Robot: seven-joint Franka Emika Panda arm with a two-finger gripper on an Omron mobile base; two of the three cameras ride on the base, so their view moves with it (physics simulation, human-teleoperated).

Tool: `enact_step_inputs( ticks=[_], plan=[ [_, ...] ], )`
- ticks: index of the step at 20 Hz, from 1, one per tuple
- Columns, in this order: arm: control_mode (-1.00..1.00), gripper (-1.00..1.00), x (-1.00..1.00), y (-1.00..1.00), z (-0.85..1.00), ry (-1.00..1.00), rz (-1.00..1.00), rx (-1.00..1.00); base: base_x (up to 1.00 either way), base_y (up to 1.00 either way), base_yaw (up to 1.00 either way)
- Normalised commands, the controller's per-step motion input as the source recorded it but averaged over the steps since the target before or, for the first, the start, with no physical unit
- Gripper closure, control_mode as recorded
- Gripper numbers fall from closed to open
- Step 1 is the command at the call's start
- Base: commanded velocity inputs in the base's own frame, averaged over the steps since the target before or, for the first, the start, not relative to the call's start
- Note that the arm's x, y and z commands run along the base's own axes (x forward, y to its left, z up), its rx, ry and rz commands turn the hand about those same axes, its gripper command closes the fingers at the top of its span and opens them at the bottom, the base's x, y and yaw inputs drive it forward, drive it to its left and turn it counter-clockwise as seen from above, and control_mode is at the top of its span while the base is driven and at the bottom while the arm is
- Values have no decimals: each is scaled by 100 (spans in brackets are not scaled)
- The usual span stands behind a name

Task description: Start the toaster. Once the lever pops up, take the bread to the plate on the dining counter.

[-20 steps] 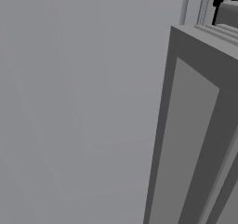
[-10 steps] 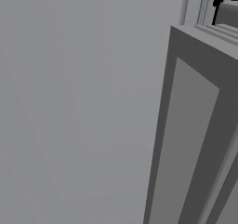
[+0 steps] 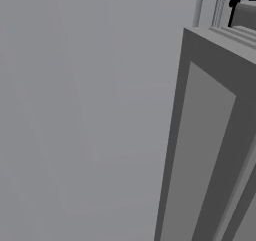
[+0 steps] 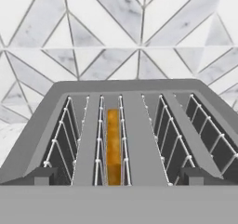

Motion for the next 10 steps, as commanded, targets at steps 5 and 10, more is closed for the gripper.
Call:
enact_step_inputs(
  ticks=[5, 10],
  plan=[
    [-100, -100, 6, 1, -10, 3, 3, 0, 0, 0, 0],
    [-100, -100, 0, -2, -4, 0, 1, 0, 0, 0, 0]
  ],
)
